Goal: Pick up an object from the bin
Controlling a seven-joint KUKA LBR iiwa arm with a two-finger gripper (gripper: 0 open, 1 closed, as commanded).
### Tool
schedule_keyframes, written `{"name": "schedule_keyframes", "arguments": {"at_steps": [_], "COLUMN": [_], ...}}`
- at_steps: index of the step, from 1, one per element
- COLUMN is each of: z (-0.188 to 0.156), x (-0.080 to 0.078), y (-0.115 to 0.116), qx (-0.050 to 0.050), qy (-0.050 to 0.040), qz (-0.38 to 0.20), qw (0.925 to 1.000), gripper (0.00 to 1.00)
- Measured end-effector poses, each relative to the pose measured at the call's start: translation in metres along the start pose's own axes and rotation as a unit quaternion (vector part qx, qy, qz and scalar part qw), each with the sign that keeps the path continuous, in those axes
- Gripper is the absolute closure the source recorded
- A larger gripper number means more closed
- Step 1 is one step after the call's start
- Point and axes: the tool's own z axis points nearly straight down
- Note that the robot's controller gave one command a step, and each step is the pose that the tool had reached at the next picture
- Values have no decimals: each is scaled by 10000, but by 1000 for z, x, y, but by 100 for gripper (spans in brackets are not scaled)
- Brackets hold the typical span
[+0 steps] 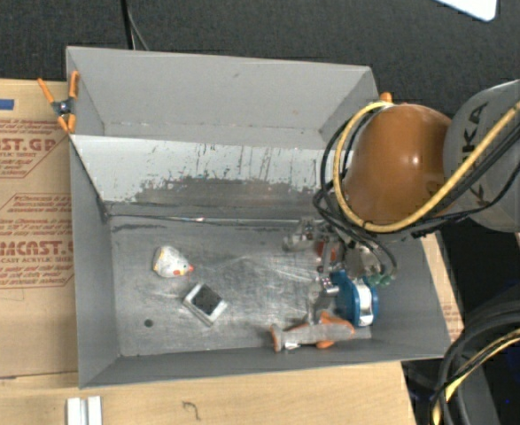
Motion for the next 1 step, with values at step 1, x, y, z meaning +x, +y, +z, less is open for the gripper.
{"name": "schedule_keyframes", "arguments": {"at_steps": [1], "z": [59], "x": [2], "y": [-8], "qx": [-2], "qy": [5], "qz": [-1389], "qw": [9903], "gripper": [0]}}
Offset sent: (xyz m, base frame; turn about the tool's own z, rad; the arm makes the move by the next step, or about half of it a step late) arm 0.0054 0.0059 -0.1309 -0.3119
